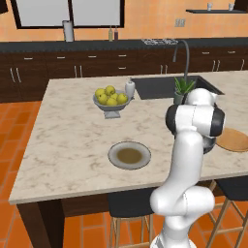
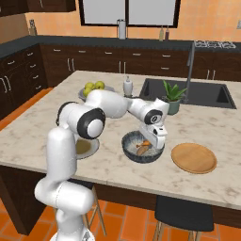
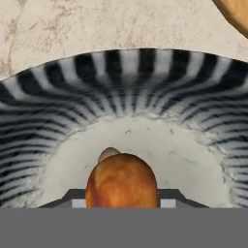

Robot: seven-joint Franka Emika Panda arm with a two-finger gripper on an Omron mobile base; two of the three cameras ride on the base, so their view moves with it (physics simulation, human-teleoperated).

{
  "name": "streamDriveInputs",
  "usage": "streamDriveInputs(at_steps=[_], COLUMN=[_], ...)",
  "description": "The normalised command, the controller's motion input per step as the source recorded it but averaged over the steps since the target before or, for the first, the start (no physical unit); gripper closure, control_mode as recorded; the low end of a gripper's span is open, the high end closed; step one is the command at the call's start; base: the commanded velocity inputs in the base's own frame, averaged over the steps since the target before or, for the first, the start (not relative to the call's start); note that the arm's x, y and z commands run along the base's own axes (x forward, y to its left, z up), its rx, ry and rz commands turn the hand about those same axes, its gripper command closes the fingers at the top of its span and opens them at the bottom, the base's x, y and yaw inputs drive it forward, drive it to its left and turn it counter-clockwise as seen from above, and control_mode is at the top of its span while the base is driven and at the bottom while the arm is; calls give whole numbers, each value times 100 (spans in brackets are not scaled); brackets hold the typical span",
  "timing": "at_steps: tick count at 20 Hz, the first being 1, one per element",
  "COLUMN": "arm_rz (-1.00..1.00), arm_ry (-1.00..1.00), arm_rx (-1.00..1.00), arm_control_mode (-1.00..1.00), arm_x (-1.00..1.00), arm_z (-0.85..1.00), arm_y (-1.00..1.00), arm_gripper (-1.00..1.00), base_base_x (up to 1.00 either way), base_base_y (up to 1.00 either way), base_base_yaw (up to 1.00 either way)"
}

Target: Pick the chicken drumstick and sweet potato from their plates and place them in the bowl. Then put the bowl in the fridge.

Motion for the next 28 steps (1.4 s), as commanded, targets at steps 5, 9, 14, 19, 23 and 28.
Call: streamDriveInputs(at_steps=[5, 9, 14, 19, 23, 28], arm_rz=[0, 0, 0, 0, 4, 0], arm_ry=[-7, -14, -8, -9, -17, -12], arm_rx=[0, 0, -6, -6, 0, 0], arm_control_mode=[-100, -100, -100, -100, -100, -100], arm_x=[-24, -73, -99, -63, -8, 4], arm_z=[13, 38, 58, -3, -40, -13], arm_y=[3, 0, 3, 3, 0, -7], arm_gripper=[-100, -100, -100, -100, -100, -100], base_base_x=[0, 0, 0, 0, 0, 0], base_base_y=[0, 0, 0, 0, 0, 0], base_base_yaw=[0, 0, 0, 0, 0, 0])
